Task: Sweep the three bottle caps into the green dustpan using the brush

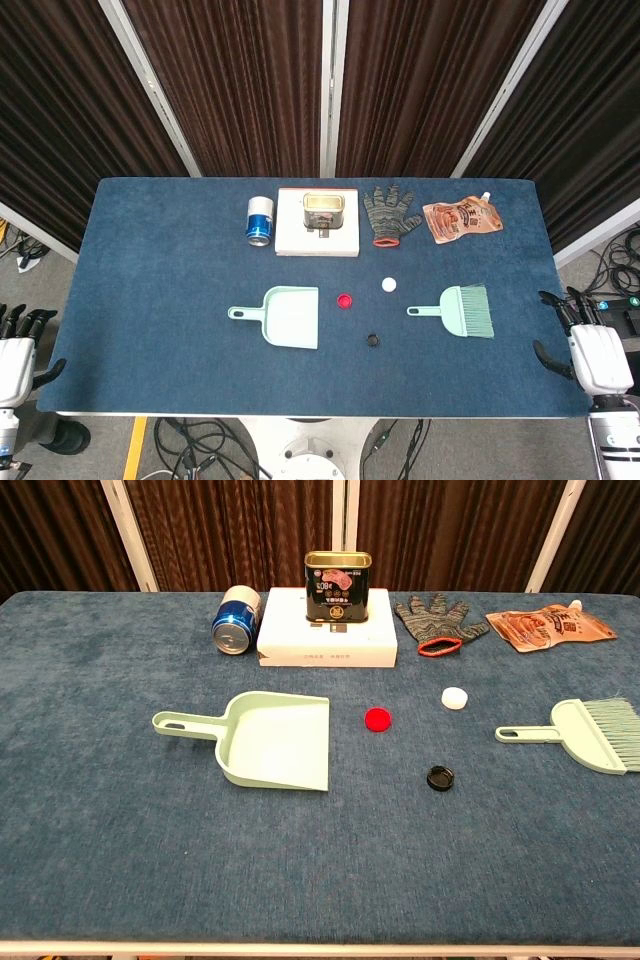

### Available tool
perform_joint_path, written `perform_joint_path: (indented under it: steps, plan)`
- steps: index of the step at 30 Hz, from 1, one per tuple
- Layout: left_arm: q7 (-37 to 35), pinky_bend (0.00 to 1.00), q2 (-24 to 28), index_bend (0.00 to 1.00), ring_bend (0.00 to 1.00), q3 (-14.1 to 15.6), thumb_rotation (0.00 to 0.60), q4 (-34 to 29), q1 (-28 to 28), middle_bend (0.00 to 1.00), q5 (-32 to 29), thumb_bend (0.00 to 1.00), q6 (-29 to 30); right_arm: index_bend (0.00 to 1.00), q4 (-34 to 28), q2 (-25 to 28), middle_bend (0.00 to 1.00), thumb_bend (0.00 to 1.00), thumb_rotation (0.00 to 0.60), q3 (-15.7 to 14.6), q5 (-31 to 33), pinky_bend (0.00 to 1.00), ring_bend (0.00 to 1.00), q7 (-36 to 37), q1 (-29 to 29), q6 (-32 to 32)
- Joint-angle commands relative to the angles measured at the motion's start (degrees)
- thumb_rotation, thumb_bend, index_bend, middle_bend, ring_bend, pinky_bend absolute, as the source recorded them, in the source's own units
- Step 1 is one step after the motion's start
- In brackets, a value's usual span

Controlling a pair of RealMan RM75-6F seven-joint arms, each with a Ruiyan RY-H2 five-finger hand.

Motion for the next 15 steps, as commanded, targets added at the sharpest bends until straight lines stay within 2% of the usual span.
perform_joint_path:
  steps: [1, 15]
  plan:
    - [-1.6, 0.05, 0.2, 0.21, 0.10, 0.1, 0.600, -0.2, -0.2, 0.21, 0.5, 0.18, -0.4, 0.14, 0.0, 0.0, 0.23, 0.26, 0.600, 0.0, 0.0, 0.12, 0.03, 0.0, 0.0, -0.1]
    - [-2.3, 0.05, -0.1, 0.19, 0.10, -0.3, 0.600, 0.6, -0.5, 0.21, 0.7, 0.18, -0.8, 0.14, -0.9, 0.2, 0.24, 0.26, 0.600, 0.2, -0.9, 0.12, 0.05, -1.0, 0.9, -0.6]
